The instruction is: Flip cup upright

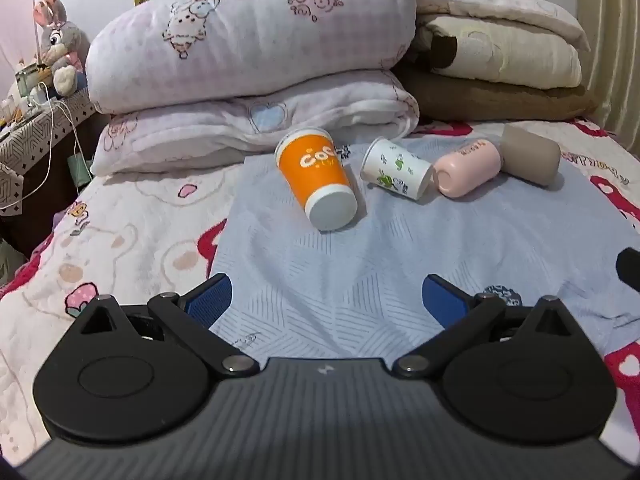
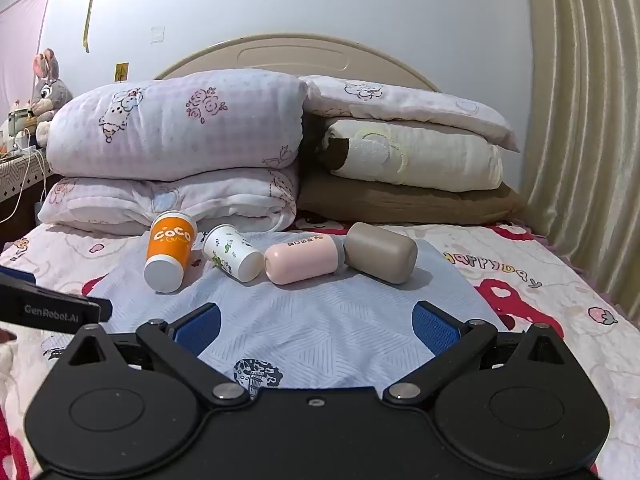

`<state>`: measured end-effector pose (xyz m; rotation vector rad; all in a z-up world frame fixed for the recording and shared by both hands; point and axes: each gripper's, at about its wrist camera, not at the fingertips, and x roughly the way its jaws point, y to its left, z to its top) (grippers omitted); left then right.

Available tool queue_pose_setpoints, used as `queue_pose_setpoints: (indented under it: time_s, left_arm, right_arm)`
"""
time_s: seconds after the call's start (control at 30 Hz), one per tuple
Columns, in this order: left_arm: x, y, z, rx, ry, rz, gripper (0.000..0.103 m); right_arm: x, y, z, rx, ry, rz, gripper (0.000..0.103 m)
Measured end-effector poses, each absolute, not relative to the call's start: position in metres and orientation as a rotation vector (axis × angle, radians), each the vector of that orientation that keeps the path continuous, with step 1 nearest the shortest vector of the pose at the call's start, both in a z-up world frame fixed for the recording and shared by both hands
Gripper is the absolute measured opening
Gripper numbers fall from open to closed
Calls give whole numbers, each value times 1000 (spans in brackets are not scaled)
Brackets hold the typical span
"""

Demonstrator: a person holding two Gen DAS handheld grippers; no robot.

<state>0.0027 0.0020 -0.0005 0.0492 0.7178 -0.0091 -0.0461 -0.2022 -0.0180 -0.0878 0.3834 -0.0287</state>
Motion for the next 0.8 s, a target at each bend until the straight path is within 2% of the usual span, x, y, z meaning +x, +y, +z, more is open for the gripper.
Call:
queue_pose_setpoints:
  time_s: [0.33, 0.8]
  left_arm:
    - [-4, -1, 1, 81, 617, 6, 103]
    - [2, 7, 1, 77, 622, 13, 103]
  right_arm:
    - [-44, -200, -17, -91, 394, -28, 103]
    - [-39, -200, -21, -105, 404, -31, 103]
